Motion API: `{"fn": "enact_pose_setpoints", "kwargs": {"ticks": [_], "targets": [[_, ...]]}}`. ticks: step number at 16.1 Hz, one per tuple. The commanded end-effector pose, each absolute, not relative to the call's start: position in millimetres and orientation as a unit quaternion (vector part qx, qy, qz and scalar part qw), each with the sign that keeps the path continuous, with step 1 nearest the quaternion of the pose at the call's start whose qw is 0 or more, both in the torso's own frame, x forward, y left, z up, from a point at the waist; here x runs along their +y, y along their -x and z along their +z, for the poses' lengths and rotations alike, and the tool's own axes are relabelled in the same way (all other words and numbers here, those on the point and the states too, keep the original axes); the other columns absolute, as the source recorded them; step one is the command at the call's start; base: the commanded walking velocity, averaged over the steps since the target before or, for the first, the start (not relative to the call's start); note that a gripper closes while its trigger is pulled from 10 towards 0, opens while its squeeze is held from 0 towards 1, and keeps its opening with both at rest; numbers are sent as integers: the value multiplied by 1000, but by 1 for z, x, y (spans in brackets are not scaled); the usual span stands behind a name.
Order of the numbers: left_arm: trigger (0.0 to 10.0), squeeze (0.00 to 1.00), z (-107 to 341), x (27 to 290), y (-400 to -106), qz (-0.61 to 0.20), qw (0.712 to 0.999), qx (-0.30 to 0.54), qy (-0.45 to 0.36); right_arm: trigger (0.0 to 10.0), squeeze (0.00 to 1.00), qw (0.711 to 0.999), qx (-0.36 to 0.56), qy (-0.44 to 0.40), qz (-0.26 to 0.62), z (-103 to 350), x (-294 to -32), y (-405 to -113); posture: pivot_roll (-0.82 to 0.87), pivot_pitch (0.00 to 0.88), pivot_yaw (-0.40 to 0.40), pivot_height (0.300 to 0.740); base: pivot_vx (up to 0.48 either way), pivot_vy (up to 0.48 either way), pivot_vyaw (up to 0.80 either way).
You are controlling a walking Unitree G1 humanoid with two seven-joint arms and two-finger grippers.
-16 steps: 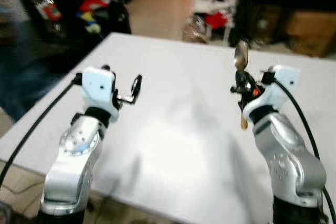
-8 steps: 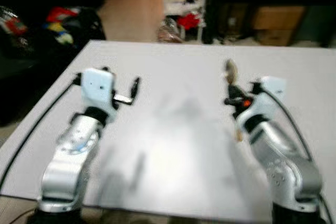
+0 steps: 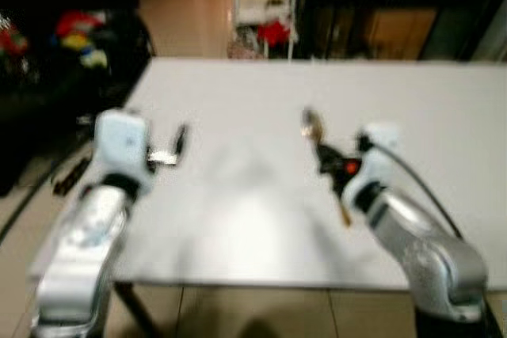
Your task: Setting the table
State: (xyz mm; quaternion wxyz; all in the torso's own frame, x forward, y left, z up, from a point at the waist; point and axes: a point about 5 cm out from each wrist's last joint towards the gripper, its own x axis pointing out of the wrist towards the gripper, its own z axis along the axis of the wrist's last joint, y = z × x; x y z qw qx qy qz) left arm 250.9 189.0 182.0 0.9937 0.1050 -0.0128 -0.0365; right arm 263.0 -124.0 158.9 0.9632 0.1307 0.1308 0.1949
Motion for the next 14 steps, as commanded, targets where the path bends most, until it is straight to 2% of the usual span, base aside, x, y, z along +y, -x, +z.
{"fn": "enact_pose_setpoints", "kwargs": {"ticks": [1, 2, 4, 7, 11, 14], "targets": [[10000, 0, 186, 180, -251, -47, 994, -21, -98, 10000, 0, 965, 131, -127, 188, 161, -131, -265, 82, 0, 35, 740, 0, -480, 0], [10000, 0, 185, 176, -250, -56, 994, -15, -89, 10000, 0, 964, 134, -131, 190, 161, -131, -266, 85, 0, 30, 740, 0, 0, 0], [10000, 0, 174, 162, -243, -126, 987, 21, -96, 10000, 0, 962, 145, -128, 193, 159, -133, -269, 85, 0, 28, 740, 0, 0, 0], [10000, 0, 165, 156, -239, -171, 979, 54, -101, 10000, 0, 960, 166, -123, 189, 154, -136, -274, 84, 0, 29, 740, 0, 0, 0], [10000, 0, 161, 139, -228, -279, 954, 94, -62, 10000, 0, 962, 203, -128, 127, 142, -152, -288, 78, 0, 29, 740, 0, 0, 0], [10000, 0, 154, 130, -220, -342, 931, 111, -68, 10000, 0, 962, 230, -119, 92, 127, -160, -289, 77, 0, 36, 740, 0, 0, 0]]}}
